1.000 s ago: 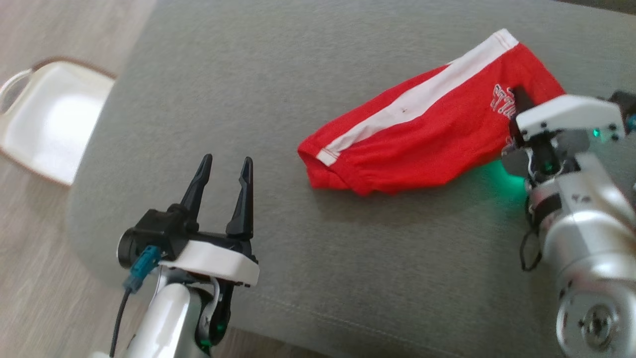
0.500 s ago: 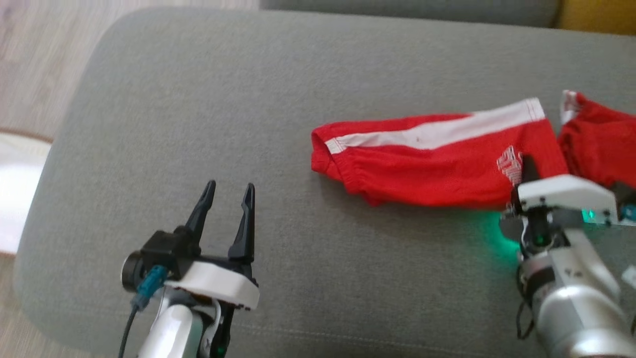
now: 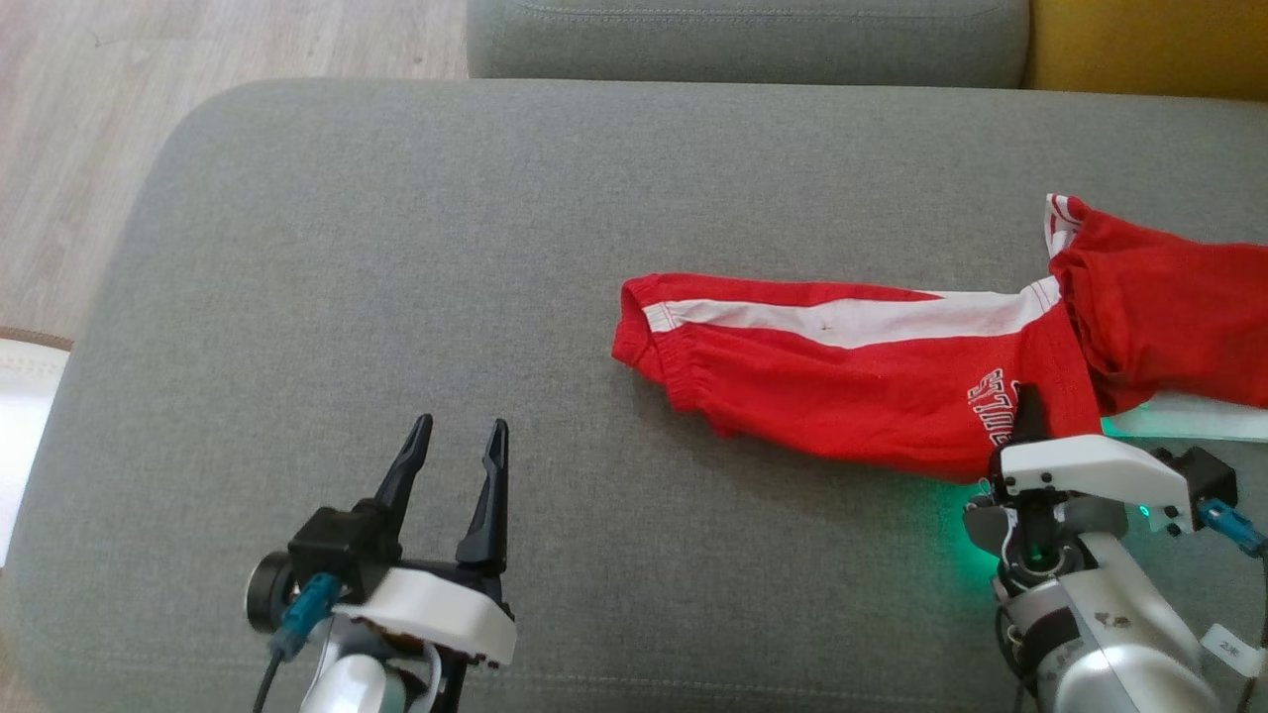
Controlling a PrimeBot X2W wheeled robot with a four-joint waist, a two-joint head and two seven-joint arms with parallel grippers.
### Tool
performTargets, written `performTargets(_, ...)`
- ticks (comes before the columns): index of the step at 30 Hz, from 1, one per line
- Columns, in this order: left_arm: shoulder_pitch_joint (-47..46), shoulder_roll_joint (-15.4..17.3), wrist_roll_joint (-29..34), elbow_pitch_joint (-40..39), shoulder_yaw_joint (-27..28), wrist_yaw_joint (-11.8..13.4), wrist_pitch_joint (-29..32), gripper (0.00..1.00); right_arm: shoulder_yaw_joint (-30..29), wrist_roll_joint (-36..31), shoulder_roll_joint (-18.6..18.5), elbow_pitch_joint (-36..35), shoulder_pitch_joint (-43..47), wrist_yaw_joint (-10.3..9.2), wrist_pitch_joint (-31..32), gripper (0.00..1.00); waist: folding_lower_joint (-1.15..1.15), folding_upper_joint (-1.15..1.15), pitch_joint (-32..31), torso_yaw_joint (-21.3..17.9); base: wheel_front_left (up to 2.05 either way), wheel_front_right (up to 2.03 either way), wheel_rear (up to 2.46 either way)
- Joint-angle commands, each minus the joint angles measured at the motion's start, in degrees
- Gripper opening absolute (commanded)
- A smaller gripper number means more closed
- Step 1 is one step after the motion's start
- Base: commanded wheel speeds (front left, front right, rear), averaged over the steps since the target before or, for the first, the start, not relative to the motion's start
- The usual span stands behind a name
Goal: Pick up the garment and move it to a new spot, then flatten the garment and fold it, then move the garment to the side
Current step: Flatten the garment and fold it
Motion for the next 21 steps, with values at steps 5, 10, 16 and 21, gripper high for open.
performTargets(5, -2.18, 0.15, 0.53, -1.48, 1.68, -0.48, -0.69, 1.00, 3.89, -0.05, 0.77, -1.12, -2.97, 0.21, -2.60, 0.00, 0.00, 0.00, 0.33, 0.19, 0.00, 0.00, 0.00)
performTargets(10, -2.18, 0.15, 0.65, -1.16, 1.46, -0.63, -0.69, 1.00, 6.02, -1.09, 0.77, -3.13, -4.45, 0.21, -3.72, 0.00, 0.00, 0.00, -0.04, 0.76, 0.00, 0.00, 0.00)
performTargets(16, -1.90, 0.15, 0.80, -0.65, 1.70, -0.87, -0.69, 1.00, 12.63, -1.82, 0.77, -10.76, -2.96, 0.21, -4.07, 0.00, 0.00, 0.00, -0.89, 1.97, 0.00, 0.00, 0.00)
performTargets(21, -1.62, 0.15, 0.84, -0.26, 1.62, -1.01, -0.69, 1.00, 18.93, -1.59, 0.77, -15.13, -1.50, 0.21, -3.63, 0.00, 0.00, 0.00, -1.46, 2.77, 0.00, 0.00, 0.00)
